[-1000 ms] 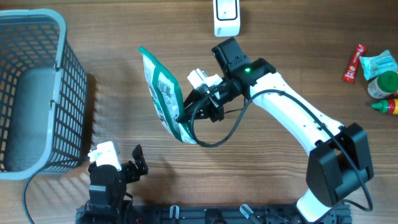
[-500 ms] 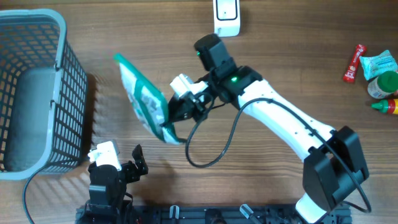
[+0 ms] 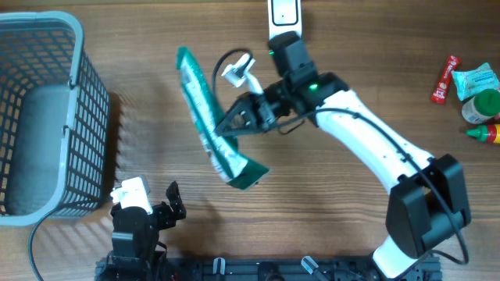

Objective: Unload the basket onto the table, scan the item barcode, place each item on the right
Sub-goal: 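Lift the gloves pack and hold it at the white scanner, then carry the gloves pack to the right edge and release it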

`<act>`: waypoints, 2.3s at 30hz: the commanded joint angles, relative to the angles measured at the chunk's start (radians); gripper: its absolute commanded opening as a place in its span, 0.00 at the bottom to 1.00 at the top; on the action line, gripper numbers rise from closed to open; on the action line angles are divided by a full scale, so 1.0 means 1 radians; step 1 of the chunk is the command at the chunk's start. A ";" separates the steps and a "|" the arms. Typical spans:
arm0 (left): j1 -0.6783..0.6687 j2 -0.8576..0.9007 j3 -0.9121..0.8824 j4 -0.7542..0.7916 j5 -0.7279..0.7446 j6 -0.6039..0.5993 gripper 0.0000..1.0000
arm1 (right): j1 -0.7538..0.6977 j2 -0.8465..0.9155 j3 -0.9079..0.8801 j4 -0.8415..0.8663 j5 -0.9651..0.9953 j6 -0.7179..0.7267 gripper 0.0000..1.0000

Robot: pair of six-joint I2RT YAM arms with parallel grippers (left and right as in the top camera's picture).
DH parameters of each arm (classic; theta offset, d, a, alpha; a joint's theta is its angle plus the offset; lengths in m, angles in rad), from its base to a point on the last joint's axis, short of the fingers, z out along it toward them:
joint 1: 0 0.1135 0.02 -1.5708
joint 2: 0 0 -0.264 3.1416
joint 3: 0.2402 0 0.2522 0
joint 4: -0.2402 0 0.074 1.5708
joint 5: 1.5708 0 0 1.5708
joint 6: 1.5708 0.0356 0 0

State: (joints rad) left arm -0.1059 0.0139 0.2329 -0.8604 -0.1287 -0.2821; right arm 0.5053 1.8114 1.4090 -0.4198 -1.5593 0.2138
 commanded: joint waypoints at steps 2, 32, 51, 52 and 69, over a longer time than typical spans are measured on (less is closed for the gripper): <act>-0.005 -0.007 -0.003 0.003 0.005 0.013 1.00 | -0.016 -0.022 0.005 -0.063 -0.064 -0.026 0.04; -0.005 -0.007 -0.003 0.003 0.005 0.013 1.00 | -0.143 0.511 0.739 -0.577 1.643 -0.213 0.04; -0.005 -0.007 -0.003 0.003 0.005 0.013 1.00 | -0.415 0.608 0.916 -0.768 1.665 -0.106 0.04; -0.005 -0.007 -0.003 0.003 0.005 0.013 1.00 | -0.453 0.608 0.896 -0.763 1.665 -0.108 0.04; -0.005 -0.007 -0.003 0.003 0.005 0.013 1.00 | -0.885 0.394 0.887 -0.691 1.455 -0.037 1.00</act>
State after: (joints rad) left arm -0.1059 0.0139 0.2325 -0.8604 -0.1287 -0.2821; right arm -0.3763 2.4157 2.2292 -1.1110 -0.0013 0.0772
